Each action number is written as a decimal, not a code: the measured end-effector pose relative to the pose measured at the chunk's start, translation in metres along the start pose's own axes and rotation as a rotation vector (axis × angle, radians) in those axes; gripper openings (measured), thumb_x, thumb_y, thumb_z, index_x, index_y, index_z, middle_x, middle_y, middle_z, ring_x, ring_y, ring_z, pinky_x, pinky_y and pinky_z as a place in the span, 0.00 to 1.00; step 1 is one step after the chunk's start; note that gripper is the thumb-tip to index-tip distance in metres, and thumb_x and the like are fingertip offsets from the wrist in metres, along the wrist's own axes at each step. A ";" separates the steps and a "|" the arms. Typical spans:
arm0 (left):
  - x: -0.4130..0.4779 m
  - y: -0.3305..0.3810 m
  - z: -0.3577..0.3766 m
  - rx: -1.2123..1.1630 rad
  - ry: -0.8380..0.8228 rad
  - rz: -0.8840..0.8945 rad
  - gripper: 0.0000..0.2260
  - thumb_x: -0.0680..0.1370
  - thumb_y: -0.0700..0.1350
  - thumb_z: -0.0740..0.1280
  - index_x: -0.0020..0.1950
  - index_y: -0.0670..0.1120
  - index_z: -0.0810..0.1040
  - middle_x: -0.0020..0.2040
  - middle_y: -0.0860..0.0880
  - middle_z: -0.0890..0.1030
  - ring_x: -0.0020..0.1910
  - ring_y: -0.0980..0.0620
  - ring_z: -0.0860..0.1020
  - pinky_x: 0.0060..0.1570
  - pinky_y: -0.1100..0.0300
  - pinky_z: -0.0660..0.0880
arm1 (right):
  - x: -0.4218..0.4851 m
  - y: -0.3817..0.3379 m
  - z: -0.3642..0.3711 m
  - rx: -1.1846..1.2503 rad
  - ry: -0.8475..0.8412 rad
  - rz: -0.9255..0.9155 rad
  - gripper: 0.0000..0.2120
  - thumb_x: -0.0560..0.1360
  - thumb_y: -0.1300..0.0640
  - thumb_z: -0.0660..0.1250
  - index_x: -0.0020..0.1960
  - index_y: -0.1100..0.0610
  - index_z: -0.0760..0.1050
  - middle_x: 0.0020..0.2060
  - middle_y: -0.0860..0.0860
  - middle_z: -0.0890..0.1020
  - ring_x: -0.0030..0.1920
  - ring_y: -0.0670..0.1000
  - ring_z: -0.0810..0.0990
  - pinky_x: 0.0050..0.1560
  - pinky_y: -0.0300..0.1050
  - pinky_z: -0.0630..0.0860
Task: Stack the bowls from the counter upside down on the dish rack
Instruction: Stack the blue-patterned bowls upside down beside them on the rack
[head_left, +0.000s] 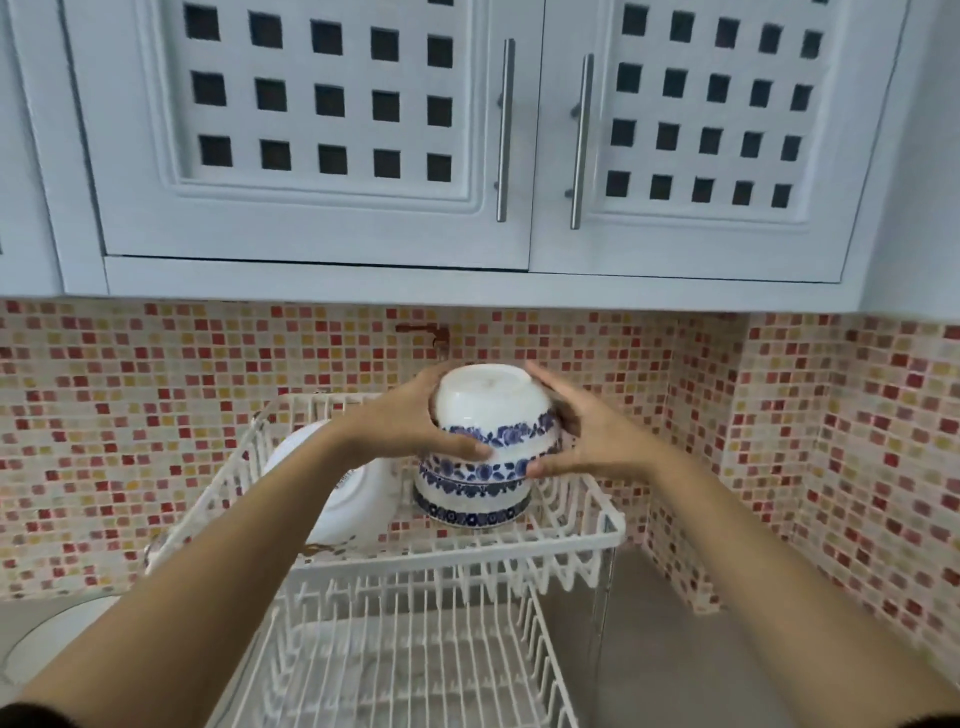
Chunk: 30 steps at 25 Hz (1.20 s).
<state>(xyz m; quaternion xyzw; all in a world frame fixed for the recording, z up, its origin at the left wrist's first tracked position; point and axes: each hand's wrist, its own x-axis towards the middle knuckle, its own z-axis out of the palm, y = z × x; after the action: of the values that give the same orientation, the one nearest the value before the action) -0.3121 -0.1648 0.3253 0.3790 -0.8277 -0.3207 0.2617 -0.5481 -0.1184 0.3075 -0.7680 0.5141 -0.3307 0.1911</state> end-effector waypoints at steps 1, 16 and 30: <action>0.008 0.000 0.002 0.079 0.014 -0.035 0.46 0.60 0.54 0.81 0.71 0.54 0.59 0.62 0.51 0.73 0.60 0.49 0.76 0.57 0.52 0.78 | 0.007 0.007 -0.001 -0.052 -0.053 0.030 0.58 0.57 0.46 0.80 0.74 0.37 0.45 0.74 0.40 0.52 0.72 0.43 0.55 0.74 0.53 0.60; 0.074 -0.017 0.018 0.586 -0.159 -0.365 0.52 0.50 0.66 0.78 0.68 0.50 0.66 0.65 0.53 0.75 0.62 0.47 0.74 0.65 0.52 0.72 | 0.062 0.057 0.009 -0.276 -0.241 0.051 0.53 0.60 0.49 0.80 0.75 0.48 0.51 0.72 0.46 0.65 0.69 0.48 0.66 0.66 0.40 0.62; 0.069 -0.013 0.027 0.774 -0.213 -0.339 0.57 0.66 0.62 0.73 0.77 0.45 0.35 0.79 0.46 0.41 0.78 0.43 0.53 0.75 0.48 0.57 | 0.062 0.041 0.017 -0.568 -0.289 0.123 0.54 0.63 0.47 0.77 0.77 0.52 0.45 0.77 0.48 0.52 0.76 0.50 0.54 0.75 0.48 0.55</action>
<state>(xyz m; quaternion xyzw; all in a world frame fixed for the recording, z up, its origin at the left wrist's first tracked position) -0.3640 -0.2172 0.3117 0.5444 -0.8354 -0.0625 -0.0427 -0.5477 -0.1921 0.2894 -0.7972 0.5987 -0.0492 0.0599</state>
